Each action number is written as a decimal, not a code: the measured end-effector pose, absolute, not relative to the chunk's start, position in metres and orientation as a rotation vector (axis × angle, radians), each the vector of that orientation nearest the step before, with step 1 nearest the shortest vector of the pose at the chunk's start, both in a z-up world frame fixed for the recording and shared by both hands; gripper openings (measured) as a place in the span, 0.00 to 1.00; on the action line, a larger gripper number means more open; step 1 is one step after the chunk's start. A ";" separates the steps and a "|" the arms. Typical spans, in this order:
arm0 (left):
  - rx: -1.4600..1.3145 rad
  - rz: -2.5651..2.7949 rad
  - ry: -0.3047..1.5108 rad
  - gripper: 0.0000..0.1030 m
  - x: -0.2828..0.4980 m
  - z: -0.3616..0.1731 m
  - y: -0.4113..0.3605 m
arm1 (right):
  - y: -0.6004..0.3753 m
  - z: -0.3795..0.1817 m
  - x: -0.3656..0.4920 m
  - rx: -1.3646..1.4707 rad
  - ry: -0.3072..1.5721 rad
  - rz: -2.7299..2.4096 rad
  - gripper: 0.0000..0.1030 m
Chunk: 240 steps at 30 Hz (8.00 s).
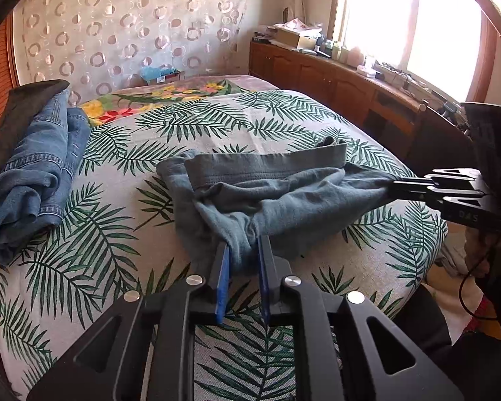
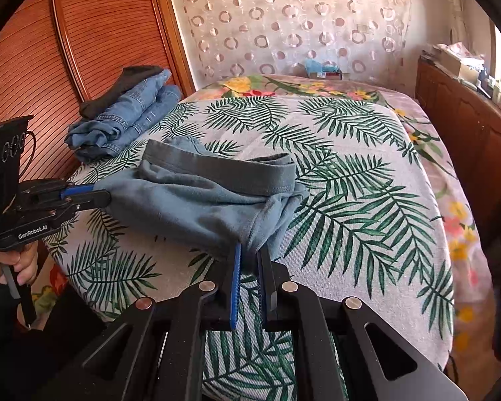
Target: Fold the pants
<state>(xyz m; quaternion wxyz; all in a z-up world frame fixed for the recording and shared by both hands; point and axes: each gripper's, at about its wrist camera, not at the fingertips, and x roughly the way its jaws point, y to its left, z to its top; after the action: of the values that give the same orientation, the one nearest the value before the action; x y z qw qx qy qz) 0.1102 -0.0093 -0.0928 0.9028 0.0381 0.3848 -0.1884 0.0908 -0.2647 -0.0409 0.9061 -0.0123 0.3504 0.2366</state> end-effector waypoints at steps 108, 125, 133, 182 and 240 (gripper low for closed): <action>0.132 -0.304 0.864 0.72 0.143 -0.127 -0.008 | -0.263 -0.067 0.097 -0.100 0.723 0.489 0.08; 0.096 -0.302 0.856 0.75 0.142 -0.130 -0.003 | -0.284 -0.056 0.087 -0.080 0.735 0.444 0.06; 0.070 -0.301 0.863 0.77 0.143 -0.132 -0.001 | -0.276 -0.050 0.100 -0.051 0.717 0.417 0.11; -0.023 -0.309 0.927 0.63 0.222 -0.126 0.017 | -0.238 -0.066 0.187 0.071 0.818 0.444 0.48; -0.008 -0.229 0.548 0.15 0.174 0.013 0.080 | -0.159 0.035 0.189 -0.086 0.479 0.623 0.09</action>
<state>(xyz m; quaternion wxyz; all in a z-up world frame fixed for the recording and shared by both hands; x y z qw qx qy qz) 0.1739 0.0804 0.0131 0.9562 -0.0038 0.2701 -0.1130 0.1891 -0.1587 0.0348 0.9228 -0.0420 0.2332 0.3037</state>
